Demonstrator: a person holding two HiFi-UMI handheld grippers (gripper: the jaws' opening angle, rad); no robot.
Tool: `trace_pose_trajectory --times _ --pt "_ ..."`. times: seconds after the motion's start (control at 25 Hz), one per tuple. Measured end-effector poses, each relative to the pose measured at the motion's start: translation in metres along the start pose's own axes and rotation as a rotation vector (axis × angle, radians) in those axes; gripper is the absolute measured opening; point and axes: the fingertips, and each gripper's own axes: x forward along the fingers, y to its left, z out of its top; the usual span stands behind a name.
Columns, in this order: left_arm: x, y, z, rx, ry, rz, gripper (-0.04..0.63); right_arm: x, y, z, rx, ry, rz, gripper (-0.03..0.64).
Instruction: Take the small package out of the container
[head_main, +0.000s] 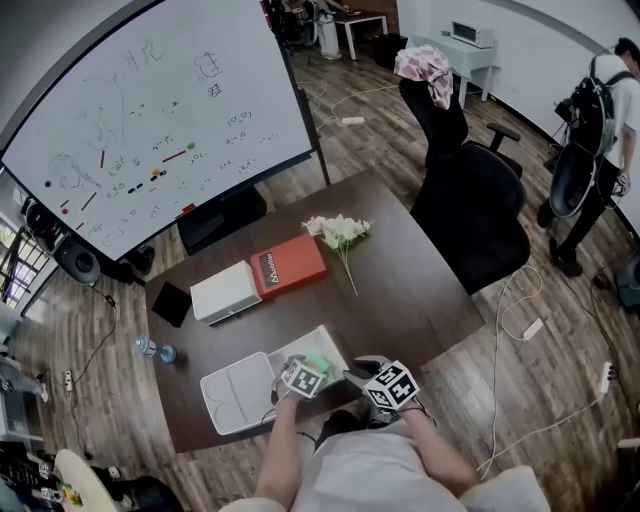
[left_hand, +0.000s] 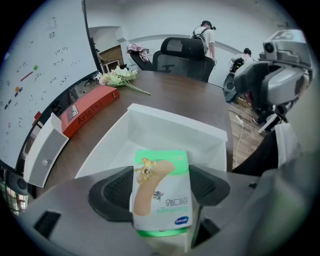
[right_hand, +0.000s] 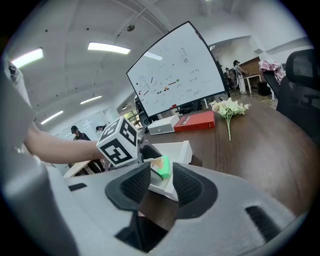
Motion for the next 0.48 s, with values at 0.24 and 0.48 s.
trace_pose_trajectory --times 0.24,0.48 --pt "-0.006 0.010 0.006 -0.038 -0.057 0.032 0.331 0.005 0.001 -0.004 -0.014 0.020 0.002 0.141" --pt "-0.017 0.014 0.013 -0.069 -0.119 0.070 0.331 0.008 0.004 -0.012 -0.015 0.041 0.008 0.141"
